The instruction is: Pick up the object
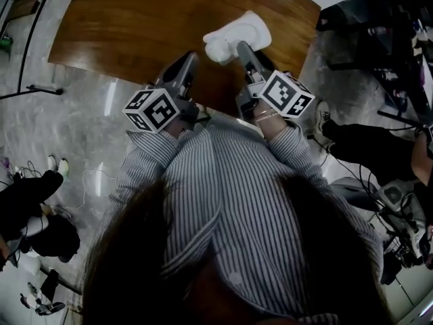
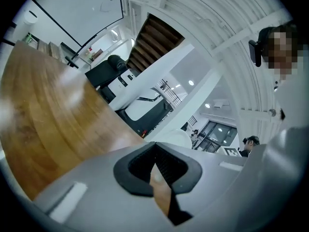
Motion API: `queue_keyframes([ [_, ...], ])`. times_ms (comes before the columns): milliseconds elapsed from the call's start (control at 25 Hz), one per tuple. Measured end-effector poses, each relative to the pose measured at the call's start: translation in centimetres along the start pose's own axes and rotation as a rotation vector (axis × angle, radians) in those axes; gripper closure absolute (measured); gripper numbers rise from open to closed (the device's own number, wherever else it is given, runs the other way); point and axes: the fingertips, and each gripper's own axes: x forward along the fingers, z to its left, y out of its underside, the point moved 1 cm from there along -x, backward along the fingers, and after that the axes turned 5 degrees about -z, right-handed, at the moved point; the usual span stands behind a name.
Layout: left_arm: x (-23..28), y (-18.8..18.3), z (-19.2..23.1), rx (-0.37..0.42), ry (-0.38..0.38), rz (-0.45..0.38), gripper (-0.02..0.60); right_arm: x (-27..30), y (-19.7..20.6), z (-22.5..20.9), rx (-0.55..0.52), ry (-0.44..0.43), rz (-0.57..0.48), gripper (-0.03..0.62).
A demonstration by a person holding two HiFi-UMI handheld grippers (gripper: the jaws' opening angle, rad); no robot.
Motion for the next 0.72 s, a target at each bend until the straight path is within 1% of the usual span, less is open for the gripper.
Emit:
queue_keyframes([
  [240,-0.6,-1.1,-1.0,0.044,0.019,-0.014,0.575,-1.3,-0.3,1.8,-0.18,-0.033,0.015,0.464],
  [440,-0.3,-0.3,-1.5,0.051,0.03,0.0,0.575,-2.1,0.5,2.2,-0.275,-0.06,0.052,0.464],
  [560,0.3,0.3,-1.9,0.054,0.035,0.011,0.575,-2.4,0.4,1.9,-0.308,-0.071,0.069,0.464],
  [720,2.3,1.0,-2.7,0.053,0.027,0.017,0.575,-2.4,-0.9,0.4,-0.321,-0.075,0.092,0.464],
])
